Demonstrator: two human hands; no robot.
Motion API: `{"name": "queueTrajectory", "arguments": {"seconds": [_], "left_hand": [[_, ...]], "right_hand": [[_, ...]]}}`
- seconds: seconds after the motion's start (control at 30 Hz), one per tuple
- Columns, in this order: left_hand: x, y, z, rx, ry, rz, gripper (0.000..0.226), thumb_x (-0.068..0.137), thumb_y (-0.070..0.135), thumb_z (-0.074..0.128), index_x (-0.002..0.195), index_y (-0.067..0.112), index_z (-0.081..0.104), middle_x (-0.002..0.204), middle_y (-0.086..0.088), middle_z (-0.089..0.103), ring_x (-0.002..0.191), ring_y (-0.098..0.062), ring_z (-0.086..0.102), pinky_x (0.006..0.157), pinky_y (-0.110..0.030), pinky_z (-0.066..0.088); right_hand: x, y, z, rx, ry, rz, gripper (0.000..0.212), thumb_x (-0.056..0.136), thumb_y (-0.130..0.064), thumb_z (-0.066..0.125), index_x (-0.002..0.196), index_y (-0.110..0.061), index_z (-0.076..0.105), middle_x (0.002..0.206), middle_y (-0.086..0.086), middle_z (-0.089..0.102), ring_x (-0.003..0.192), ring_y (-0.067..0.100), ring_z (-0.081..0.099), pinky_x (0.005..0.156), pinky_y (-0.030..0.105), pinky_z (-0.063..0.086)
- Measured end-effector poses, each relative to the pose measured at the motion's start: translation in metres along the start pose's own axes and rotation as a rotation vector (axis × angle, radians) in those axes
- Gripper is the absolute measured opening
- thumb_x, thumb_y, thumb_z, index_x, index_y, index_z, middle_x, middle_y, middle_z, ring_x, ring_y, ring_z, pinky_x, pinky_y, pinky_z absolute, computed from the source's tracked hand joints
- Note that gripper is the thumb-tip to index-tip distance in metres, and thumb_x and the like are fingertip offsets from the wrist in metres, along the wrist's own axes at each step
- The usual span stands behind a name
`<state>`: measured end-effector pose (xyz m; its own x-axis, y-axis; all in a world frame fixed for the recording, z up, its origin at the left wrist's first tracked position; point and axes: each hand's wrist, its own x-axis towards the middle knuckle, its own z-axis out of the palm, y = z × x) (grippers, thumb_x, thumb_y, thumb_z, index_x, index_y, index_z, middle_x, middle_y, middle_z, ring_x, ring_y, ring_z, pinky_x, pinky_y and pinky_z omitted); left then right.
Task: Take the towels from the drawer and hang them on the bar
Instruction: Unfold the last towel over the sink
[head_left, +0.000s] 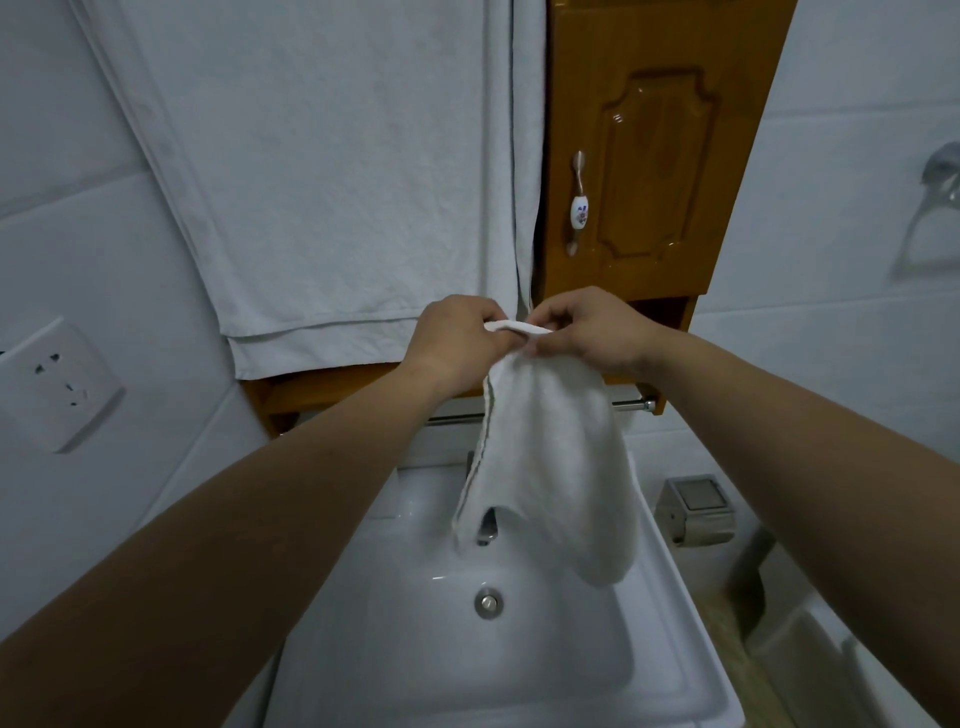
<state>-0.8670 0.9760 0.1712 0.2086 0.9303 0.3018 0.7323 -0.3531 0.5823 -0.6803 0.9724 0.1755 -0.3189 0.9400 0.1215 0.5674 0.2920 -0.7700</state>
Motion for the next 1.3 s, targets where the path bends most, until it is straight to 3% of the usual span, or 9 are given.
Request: {"name": "queueTrajectory", "arguments": {"seconds": [0.1, 0.37, 0.53, 0.63, 0.9, 0.97, 1.07, 1.2, 1.3], "left_hand": [[0.001, 0.002, 0.002, 0.010, 0.005, 0.011, 0.009, 0.084, 0.033, 0.071, 0.078, 0.029, 0.067, 0.076, 0.008, 0.063, 0.073, -0.011, 0.057, 0.054, -0.022, 0.034], [0.002, -0.007, 0.002, -0.088, -0.010, -0.028, 0.022, 0.080, 0.039, 0.077, 0.092, 0.023, 0.067, 0.085, 0.007, 0.065, 0.077, -0.011, 0.060, 0.064, -0.028, 0.049], [-0.002, -0.026, 0.009, -0.344, -0.032, -0.211, 0.013, 0.087, 0.031, 0.072, 0.097, 0.024, 0.074, 0.089, 0.011, 0.070, 0.085, -0.009, 0.066, 0.067, -0.022, 0.048], [-0.007, -0.037, 0.010, -0.395, -0.003, -0.259, 0.012, 0.089, 0.031, 0.069, 0.094, 0.023, 0.076, 0.088, 0.011, 0.072, 0.086, -0.008, 0.065, 0.072, -0.022, 0.048], [-0.025, -0.037, 0.035, -0.412, -0.155, -0.221, 0.011, 0.091, 0.027, 0.068, 0.092, 0.018, 0.073, 0.093, 0.000, 0.073, 0.090, -0.018, 0.067, 0.080, -0.032, 0.055], [-0.030, -0.040, 0.042, -0.544, -0.229, -0.242, 0.011, 0.090, 0.021, 0.071, 0.099, 0.017, 0.074, 0.098, 0.001, 0.075, 0.094, -0.017, 0.069, 0.086, -0.031, 0.056], [-0.035, -0.043, 0.051, -0.702, -0.321, -0.279, 0.024, 0.089, 0.016, 0.071, 0.113, 0.016, 0.072, 0.106, 0.007, 0.075, 0.095, -0.008, 0.071, 0.079, -0.020, 0.055], [-0.038, -0.049, 0.058, -0.781, -0.311, -0.319, 0.028, 0.089, 0.018, 0.072, 0.116, 0.014, 0.071, 0.109, 0.003, 0.075, 0.100, -0.013, 0.071, 0.089, -0.032, 0.056], [-0.045, -0.056, 0.062, -0.731, -0.338, -0.332, 0.025, 0.089, 0.014, 0.071, 0.114, 0.013, 0.072, 0.106, 0.004, 0.075, 0.098, -0.012, 0.071, 0.087, -0.028, 0.055]], "right_hand": [[0.001, -0.006, 0.002, 0.030, -0.005, -0.017, 0.018, 0.082, -0.023, 0.080, 0.098, -0.017, 0.078, 0.073, -0.001, 0.060, 0.069, 0.008, 0.052, 0.069, 0.030, 0.042], [0.001, -0.009, -0.002, 0.083, 0.040, 0.013, 0.018, 0.096, -0.021, 0.064, 0.097, -0.005, 0.073, 0.088, 0.001, 0.068, 0.075, 0.004, 0.063, 0.066, 0.017, 0.048], [0.002, -0.012, -0.001, 0.285, 0.085, 0.041, 0.020, 0.103, -0.020, 0.051, 0.105, -0.005, 0.063, 0.097, 0.006, 0.065, 0.084, 0.017, 0.062, 0.072, 0.028, 0.052], [0.002, -0.013, 0.002, 0.302, 0.141, 0.058, 0.016, 0.103, -0.021, 0.050, 0.095, -0.013, 0.061, 0.093, 0.005, 0.062, 0.084, 0.020, 0.057, 0.073, 0.034, 0.047], [0.001, -0.017, 0.001, 0.367, 0.264, 0.054, 0.020, 0.102, -0.018, 0.051, 0.109, -0.018, 0.070, 0.112, 0.007, 0.070, 0.107, 0.027, 0.065, 0.095, 0.043, 0.053], [-0.001, -0.019, -0.002, 0.417, 0.278, 0.064, 0.022, 0.103, -0.018, 0.051, 0.111, -0.019, 0.071, 0.112, 0.005, 0.072, 0.106, 0.025, 0.067, 0.093, 0.042, 0.055], [-0.004, -0.023, -0.007, 0.481, 0.295, 0.070, 0.023, 0.103, -0.017, 0.050, 0.114, -0.017, 0.070, 0.110, 0.005, 0.073, 0.102, 0.022, 0.069, 0.087, 0.037, 0.057], [-0.009, -0.023, -0.012, 0.532, 0.335, 0.076, 0.023, 0.104, -0.017, 0.048, 0.115, -0.018, 0.069, 0.106, 0.001, 0.073, 0.097, 0.017, 0.070, 0.078, 0.031, 0.057], [-0.012, -0.021, -0.014, 0.598, 0.384, 0.084, 0.024, 0.104, -0.016, 0.047, 0.114, -0.019, 0.069, 0.105, -0.001, 0.073, 0.094, 0.015, 0.070, 0.074, 0.027, 0.056]]}}
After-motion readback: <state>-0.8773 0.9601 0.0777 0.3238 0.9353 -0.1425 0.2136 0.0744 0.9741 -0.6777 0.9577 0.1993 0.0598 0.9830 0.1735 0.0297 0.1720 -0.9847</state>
